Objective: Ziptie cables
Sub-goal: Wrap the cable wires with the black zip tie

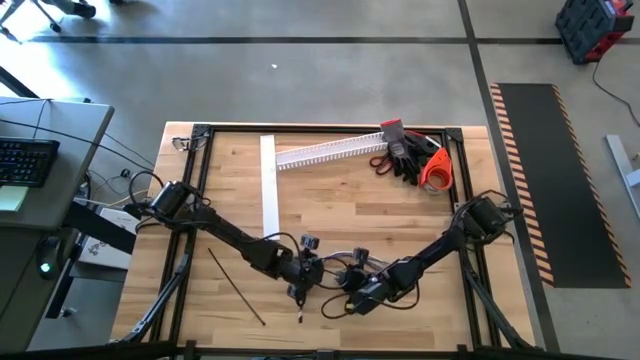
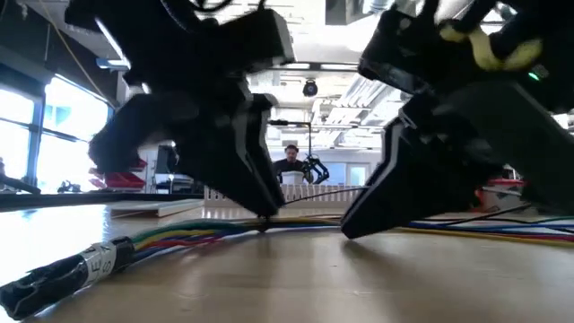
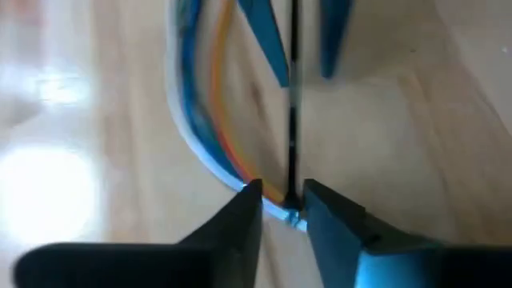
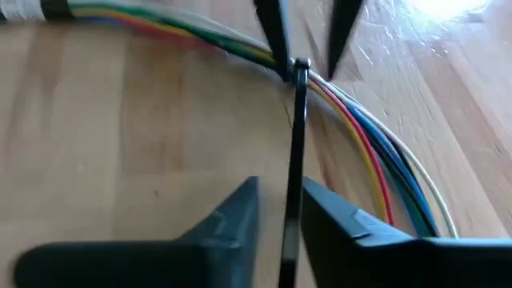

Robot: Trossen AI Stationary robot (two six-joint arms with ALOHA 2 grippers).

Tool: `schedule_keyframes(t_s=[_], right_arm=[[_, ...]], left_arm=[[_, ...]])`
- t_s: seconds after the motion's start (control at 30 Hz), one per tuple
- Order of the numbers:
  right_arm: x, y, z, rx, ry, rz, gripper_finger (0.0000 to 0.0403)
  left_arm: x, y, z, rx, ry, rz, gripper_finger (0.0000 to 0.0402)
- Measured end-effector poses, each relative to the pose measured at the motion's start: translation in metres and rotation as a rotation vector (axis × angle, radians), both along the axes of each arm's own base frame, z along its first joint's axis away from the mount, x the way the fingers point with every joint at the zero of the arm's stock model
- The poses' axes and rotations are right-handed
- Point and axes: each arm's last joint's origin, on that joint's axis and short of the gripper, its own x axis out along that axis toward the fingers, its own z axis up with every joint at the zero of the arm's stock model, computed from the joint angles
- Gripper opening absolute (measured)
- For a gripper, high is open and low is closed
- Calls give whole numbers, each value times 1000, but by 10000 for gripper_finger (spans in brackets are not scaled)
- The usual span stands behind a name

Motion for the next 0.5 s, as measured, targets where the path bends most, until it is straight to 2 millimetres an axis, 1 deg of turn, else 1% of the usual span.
schedule_keyframes(t_s=[0.13,0.23,0.33,0.43,0.5], right_arm=[[-1,-3,12,-8,36,77,150],[-7,-4,28,8,65,124,184],[-16,-5,50,9,70,127,198],[-28,-9,68,-31,77,91,199],[-36,-13,75,-60,88,48,196]], left_arm=[[-9,6,21,3,-9,82,120],[-17,10,38,-30,-16,149,131],[-22,5,48,-129,-24,171,132],[-24,-6,46,-269,6,175,133],[-25,-13,40,-331,13,219,133]])
